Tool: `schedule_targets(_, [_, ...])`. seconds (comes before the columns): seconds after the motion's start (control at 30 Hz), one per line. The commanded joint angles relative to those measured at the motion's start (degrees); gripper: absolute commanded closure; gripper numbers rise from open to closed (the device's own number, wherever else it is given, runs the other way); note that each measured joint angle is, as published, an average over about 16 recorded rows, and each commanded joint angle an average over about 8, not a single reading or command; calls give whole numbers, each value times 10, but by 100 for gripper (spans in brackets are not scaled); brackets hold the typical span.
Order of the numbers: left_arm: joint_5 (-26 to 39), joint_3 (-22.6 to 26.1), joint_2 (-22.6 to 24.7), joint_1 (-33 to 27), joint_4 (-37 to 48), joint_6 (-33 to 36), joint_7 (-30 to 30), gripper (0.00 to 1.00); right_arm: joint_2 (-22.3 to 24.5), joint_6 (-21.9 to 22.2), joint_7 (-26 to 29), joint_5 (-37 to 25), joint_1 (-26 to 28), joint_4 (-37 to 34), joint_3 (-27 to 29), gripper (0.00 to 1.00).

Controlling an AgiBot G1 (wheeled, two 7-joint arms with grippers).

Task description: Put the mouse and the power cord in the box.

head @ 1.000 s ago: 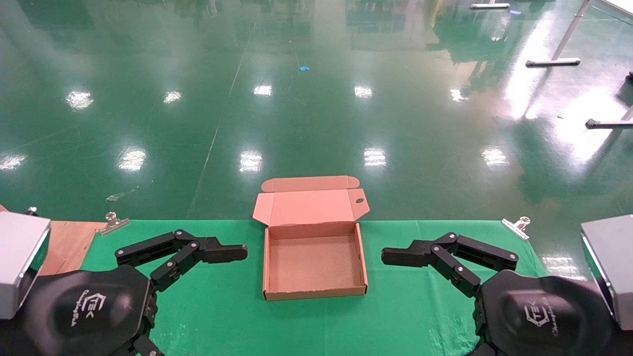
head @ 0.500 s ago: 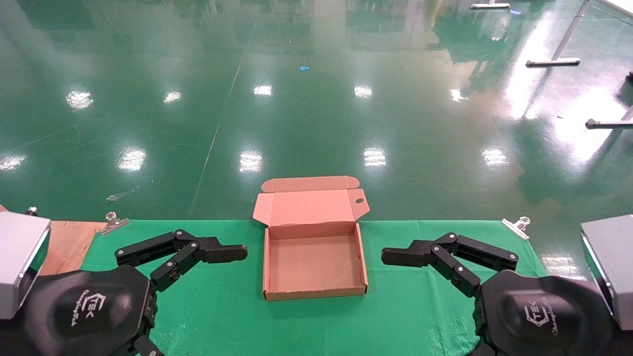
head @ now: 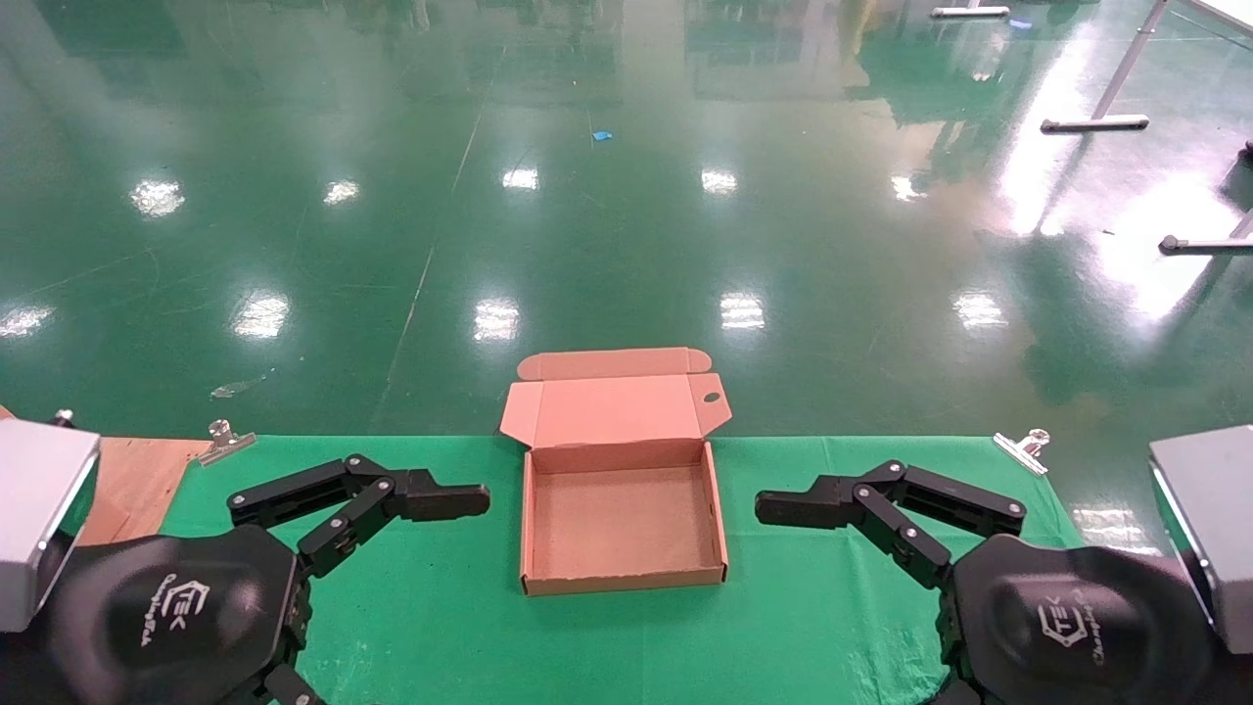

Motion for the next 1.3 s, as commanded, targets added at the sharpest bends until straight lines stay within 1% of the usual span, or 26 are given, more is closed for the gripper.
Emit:
schedule_targets(0.03, [-2, -1, -1, 1, 0, 0, 0, 0, 1, 0, 1, 4, -1, 1, 2, 0])
schedule_targets(0.17, [32, 15, 1, -10, -4, 5, 0, 0, -4, -5, -8, -26, 8, -3, -11, 0])
schedule_targets(0.3, [87, 40, 1, -29, 0, 15, 0, 0, -18, -16, -24, -94, 38, -18, -41, 0])
schedule_targets(0.4, [133, 60, 0, -42, 16, 22, 5, 0, -34, -25, -39, -164, 72, -35, -72, 0])
schedule_targets(0.57, [230, 101, 12, -70, 69, 27, 24, 0, -62, -37, -75, -305, 141, -60, -135, 0])
schedule_targets(0.8, [404, 175, 59, -138, 165, 18, 63, 0, -110, -37, -129, -508, 220, -98, -240, 0])
schedule_targets(0.93, [500, 218, 97, -175, 225, 5, 90, 0, -141, -24, -161, -603, 244, -136, -290, 0])
schedule_targets(1.07, [571, 253, 132, -198, 286, -12, 115, 0, -174, 3, -192, -671, 255, -186, -323, 0])
schedule_targets(1.17, [604, 270, 153, -207, 330, -26, 132, 0, -198, 29, -215, -704, 258, -226, -338, 0])
schedule_targets(1.3, [626, 281, 173, -213, 384, -48, 155, 0, -224, 57, -244, -726, 263, -279, -349, 0])
